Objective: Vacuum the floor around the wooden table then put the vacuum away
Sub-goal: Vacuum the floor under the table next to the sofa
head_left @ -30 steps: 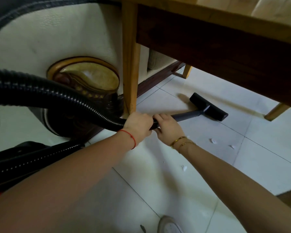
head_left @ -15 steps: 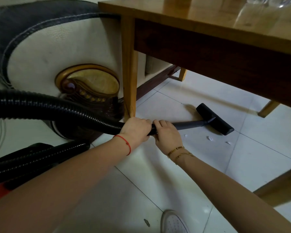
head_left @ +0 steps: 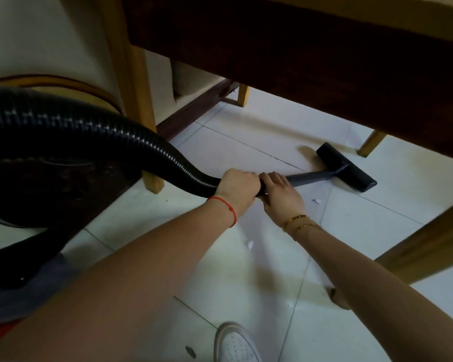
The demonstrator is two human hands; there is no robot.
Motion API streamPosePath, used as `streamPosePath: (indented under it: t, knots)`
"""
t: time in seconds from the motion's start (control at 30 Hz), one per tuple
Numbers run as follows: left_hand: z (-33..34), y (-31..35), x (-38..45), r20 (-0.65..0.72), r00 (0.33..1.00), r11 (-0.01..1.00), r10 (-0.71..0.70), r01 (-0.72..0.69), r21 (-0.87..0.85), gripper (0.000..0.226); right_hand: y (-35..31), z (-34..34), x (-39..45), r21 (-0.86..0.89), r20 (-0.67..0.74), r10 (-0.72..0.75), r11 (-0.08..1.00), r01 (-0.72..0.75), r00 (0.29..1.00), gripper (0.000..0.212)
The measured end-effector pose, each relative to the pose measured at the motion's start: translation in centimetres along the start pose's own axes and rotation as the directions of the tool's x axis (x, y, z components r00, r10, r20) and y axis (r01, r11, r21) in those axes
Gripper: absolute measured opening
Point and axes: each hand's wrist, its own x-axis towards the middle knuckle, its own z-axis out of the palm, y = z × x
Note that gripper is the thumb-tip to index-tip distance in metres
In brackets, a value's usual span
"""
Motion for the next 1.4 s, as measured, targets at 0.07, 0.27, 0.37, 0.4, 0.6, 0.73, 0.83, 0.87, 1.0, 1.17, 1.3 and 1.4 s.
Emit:
streamPosePath:
  t: [0.07,0.27,0.37,0.4,0.6,0.73,0.83,0.87,1.0,1.17,1.3,1.4]
  knots:
    - [0.0,1.1,1.3,0.012,1.000,1.000,0.017,-0.017,-0.003,0.029,1.6,-0.1,0.0,0.012,0.012,0.026,1.000,-0.027,1.000,0.027]
    - [-0.2,3.5,3.8,0.068,0.996,0.999,0.051,-0.051,0.003,0.029,4.7,-0.4,-0.1,0.054,0.030,0.051,0.997,-0.053,0.998,0.026]
    - [-0.3,3.6,3.9,0.059,0.997,0.999,0.049,-0.048,-0.017,0.029,5.0,-0.8,0.0,0.109,0.046,0.042,0.993,-0.046,0.998,0.023]
    - [-0.3,3.5,3.8,0.058,0.997,0.999,0.045,-0.043,-0.021,0.029,4.8,-0.9,0.0,0.123,0.047,0.034,0.992,-0.040,0.998,0.023]
    - [-0.8,1.2,1.1,0.023,1.000,0.999,0.020,-0.020,-0.032,0.030,1.5,-1.5,0.2,0.196,0.077,0.010,0.980,-0.024,0.997,0.020]
    - [-1.3,-1.2,-1.9,0.042,0.999,0.999,-0.024,0.025,-0.029,0.030,-2.0,-1.8,0.3,0.225,0.094,-0.044,0.974,0.022,0.995,0.022]
    - [-1.9,-3.3,-4.3,0.051,0.996,0.997,-0.070,0.071,-0.017,0.029,-5.0,-1.9,0.4,0.252,0.111,-0.096,0.966,0.065,0.989,0.022]
    - [-2.0,-4.0,-5.2,0.055,0.995,0.996,-0.083,0.084,-0.011,0.030,-6.0,-1.8,0.4,0.262,0.116,-0.116,0.962,0.082,0.986,0.023]
    - [-2.0,-6.6,-8.9,0.065,0.989,0.991,-0.131,0.129,0.022,0.029,-10.2,-1.2,0.2,0.314,0.107,-0.171,0.941,0.130,0.980,0.024]
    - [-1.9,-9.2,-13.3,0.085,0.975,0.978,-0.206,0.201,0.065,0.029,-15.2,-0.4,-0.1,0.346,0.108,-0.246,0.918,0.196,0.963,0.024]
    - [-1.8,-10.9,-16.1,0.108,0.965,0.969,-0.241,0.234,0.075,0.029,-18.3,0.0,-0.3,0.367,0.119,-0.297,0.900,0.236,0.947,0.028]
    - [-1.7,-11.9,-17.9,0.114,0.958,0.964,-0.263,0.258,0.058,0.029,-20.3,0.4,-0.5,0.371,0.124,-0.327,0.891,0.262,0.937,0.030]
